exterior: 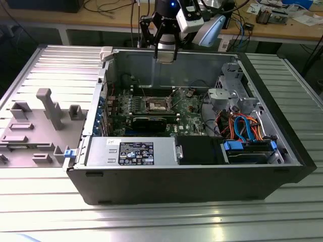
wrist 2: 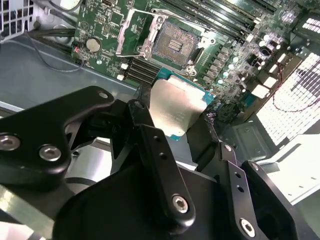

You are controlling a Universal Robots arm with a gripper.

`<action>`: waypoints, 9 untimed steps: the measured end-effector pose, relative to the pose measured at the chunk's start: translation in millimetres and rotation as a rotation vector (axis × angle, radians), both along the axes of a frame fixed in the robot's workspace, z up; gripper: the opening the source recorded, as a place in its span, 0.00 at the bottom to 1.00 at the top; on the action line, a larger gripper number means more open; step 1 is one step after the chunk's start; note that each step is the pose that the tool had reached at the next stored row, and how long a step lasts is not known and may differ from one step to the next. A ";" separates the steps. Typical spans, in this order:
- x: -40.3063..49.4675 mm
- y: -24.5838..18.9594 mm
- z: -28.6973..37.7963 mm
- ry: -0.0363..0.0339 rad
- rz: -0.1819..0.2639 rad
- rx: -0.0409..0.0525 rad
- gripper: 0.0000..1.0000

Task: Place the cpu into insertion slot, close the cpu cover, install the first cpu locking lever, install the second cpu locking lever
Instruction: 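Place the cpu into insertion slot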

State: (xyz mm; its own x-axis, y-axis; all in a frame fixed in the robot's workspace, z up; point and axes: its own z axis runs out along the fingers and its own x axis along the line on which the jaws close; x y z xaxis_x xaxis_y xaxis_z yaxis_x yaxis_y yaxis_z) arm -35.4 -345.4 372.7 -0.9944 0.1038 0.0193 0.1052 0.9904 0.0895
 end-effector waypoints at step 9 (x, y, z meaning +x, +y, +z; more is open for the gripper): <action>0.0 0.0 0.0 0.0000 -0.008 -0.0001 0.53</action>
State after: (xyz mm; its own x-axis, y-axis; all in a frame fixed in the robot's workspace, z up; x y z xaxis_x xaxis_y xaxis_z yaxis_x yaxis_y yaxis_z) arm -35.4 -345.4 372.7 -0.9935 0.1122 0.0193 0.1134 0.9895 0.0893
